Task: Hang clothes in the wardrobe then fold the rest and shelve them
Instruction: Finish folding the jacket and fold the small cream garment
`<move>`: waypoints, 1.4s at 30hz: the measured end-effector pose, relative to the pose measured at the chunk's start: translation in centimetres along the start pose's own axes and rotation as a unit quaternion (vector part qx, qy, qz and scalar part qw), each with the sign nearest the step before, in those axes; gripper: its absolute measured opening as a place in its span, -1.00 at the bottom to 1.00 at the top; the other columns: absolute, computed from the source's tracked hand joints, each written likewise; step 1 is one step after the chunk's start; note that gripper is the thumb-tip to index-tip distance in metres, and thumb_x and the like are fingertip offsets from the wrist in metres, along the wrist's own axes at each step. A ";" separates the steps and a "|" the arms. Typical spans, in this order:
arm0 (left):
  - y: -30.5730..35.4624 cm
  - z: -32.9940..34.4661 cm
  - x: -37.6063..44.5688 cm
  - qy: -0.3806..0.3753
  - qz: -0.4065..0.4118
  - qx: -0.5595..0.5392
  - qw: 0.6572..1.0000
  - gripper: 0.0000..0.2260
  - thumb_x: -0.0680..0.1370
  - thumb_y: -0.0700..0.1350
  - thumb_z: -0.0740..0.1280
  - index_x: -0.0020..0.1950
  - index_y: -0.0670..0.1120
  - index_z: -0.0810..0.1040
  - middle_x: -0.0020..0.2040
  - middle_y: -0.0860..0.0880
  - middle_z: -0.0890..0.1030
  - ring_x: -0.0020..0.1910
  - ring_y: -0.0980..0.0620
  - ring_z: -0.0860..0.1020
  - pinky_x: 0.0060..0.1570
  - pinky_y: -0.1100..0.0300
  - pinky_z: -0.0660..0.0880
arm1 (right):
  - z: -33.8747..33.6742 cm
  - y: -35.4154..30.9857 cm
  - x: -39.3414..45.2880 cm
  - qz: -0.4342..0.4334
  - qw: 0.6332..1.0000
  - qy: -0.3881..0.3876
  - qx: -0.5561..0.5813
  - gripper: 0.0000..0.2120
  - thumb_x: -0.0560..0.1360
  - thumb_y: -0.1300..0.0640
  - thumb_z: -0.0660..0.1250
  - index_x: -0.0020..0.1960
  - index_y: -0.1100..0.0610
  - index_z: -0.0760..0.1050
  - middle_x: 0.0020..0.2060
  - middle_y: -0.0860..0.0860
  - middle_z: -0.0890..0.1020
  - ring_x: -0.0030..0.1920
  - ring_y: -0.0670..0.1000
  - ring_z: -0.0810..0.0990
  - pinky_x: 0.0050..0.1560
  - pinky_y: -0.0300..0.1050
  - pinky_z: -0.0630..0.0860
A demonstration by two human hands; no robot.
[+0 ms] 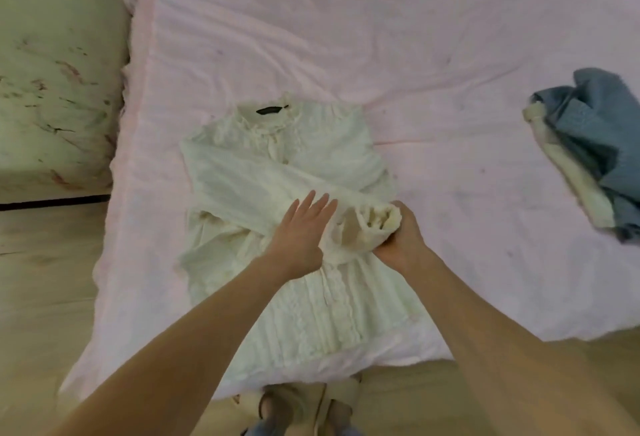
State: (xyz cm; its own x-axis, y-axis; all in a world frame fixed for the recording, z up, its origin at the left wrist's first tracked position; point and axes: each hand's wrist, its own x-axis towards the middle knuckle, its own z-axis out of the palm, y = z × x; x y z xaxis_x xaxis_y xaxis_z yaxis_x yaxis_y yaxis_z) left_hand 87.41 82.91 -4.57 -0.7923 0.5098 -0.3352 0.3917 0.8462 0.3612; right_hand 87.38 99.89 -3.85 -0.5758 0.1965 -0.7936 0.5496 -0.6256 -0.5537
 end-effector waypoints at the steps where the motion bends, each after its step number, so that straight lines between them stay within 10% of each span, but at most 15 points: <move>1: -0.1 1.4 0.3 -0.032 -0.007 0.053 0.998 -0.21 0.49 -0.25 0.23 0.58 -0.05 -0.17 0.59 -0.01 -0.16 0.55 -0.01 -0.24 0.52 0.04 -0.22 | -1.6 -0.3 0.7 0.062 0.998 -0.027 0.014 -0.82 0.53 0.09 0.26 -0.01 0.21 0.50 -0.10 0.12 0.54 -0.12 0.08 0.55 -0.11 -0.10 0.56; 4: 0.0 4.7 1.0 -0.090 -0.036 0.119 0.988 -0.22 0.54 -0.21 0.20 0.56 -0.08 -0.28 0.57 -0.07 -0.28 0.54 -0.07 -0.27 0.51 -0.02 -0.23 | -5.6 -0.8 2.9 0.118 0.987 -0.009 -0.106 -0.52 0.46 -0.23 0.32 0.11 0.16 0.53 -0.01 0.12 0.63 -0.04 0.09 0.60 0.04 0.01 0.53; 9: 0.2 6.9 2.2 -0.088 -0.060 0.153 0.982 -0.29 0.57 -0.25 0.12 0.56 -0.07 -0.28 0.56 -0.10 -0.31 0.55 -0.11 -0.25 0.52 -0.04 -0.19 | -7.6 -0.8 4.6 0.001 0.874 0.000 -0.485 -0.69 0.37 0.27 0.48 0.08 0.25 0.52 -0.02 0.15 0.62 -0.14 0.03 0.59 -0.21 -0.15 0.54; 16: 1.1 6.6 2.9 -0.081 -0.019 0.150 0.985 -0.24 0.55 -0.29 0.13 0.56 0.07 -0.29 0.56 -0.08 -0.29 0.56 -0.12 -0.20 0.51 -0.07 -0.14 | -9.1 -2.9 5.4 -0.070 0.884 -0.038 -0.460 -0.52 0.43 0.28 0.36 0.31 0.08 0.34 0.09 0.08 0.48 0.02 0.06 0.56 -0.02 -0.06 0.60; 19: 2.4 6.4 3.8 -0.086 0.050 0.174 0.980 -0.26 0.56 -0.32 0.12 0.57 0.02 -0.27 0.57 -0.06 -0.27 0.56 -0.07 -0.22 0.50 -0.04 -0.19 | -9.0 -3.1 5.9 -0.119 0.812 -0.094 -0.564 -0.38 0.39 0.30 0.40 0.38 0.03 0.30 0.15 0.07 0.42 0.13 0.09 0.51 0.09 -0.01 0.55; 23: 3.7 7.1 4.6 -0.099 0.046 0.158 0.981 -0.32 0.58 -0.31 0.07 0.57 -0.05 -0.27 0.58 -0.06 -0.24 0.56 -0.05 -0.16 0.51 0.02 -0.11 | -9.3 -3.1 5.9 -0.315 0.598 -0.111 -0.728 -0.65 0.45 0.26 0.30 0.22 0.09 0.51 0.16 0.03 0.47 0.17 0.06 0.40 0.11 -0.15 0.33; 28: 3.7 7.4 5.2 -0.093 0.023 0.140 0.986 -0.31 0.59 -0.32 0.09 0.56 -0.07 -0.29 0.58 -0.05 -0.24 0.56 -0.04 -0.15 0.53 0.03 -0.10 | -9.6 -2.5 5.0 -0.296 0.641 -0.092 -0.702 -0.68 0.56 -0.14 0.20 -0.08 0.10 0.53 -0.12 -0.06 0.49 -0.07 -0.04 0.44 -0.06 -0.13 0.38; 30: 3.9 7.4 5.2 -0.094 0.024 0.141 0.985 -0.30 0.59 -0.33 0.09 0.56 -0.07 -0.29 0.57 -0.05 -0.26 0.56 -0.04 -0.17 0.53 0.03 -0.10 | -9.4 -2.3 5.6 -0.277 0.630 -0.076 -0.721 -0.75 0.52 -0.08 0.30 -0.08 0.11 0.56 -0.08 -0.04 0.49 -0.05 -0.03 0.47 -0.09 -0.15 0.41; 36: 3.6 7.4 5.4 -0.098 0.024 0.148 0.984 -0.28 0.58 -0.34 0.10 0.56 -0.06 -0.30 0.57 -0.04 -0.27 0.56 -0.03 -0.17 0.53 0.02 -0.08 | -9.0 -2.7 5.6 -0.209 0.752 -0.073 -0.621 -0.87 0.49 0.09 0.39 -0.08 0.13 0.49 -0.20 0.00 0.59 -0.25 0.03 0.57 -0.11 0.01 0.57; 42: 3.7 8.0 5.7 -0.090 0.017 0.151 0.984 -0.30 0.59 -0.32 0.11 0.56 -0.07 -0.30 0.57 -0.05 -0.26 0.56 -0.04 -0.16 0.53 0.02 -0.08 | -8.9 -2.9 5.6 -0.199 0.748 -0.105 -0.624 -0.85 0.48 0.21 0.33 0.03 0.07 0.55 -0.03 0.00 0.59 -0.08 0.02 0.58 -0.03 -0.08 0.53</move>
State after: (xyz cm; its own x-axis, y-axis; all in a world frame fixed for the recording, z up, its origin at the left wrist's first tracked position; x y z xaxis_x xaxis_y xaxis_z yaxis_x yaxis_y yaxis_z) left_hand 88.10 90.20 -12.08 -0.6913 0.5344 -0.4863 0.5592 0.8219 0.1082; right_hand 87.93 109.56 -8.92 -0.8545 -0.0261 -0.5188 0.3706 0.6693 -0.6440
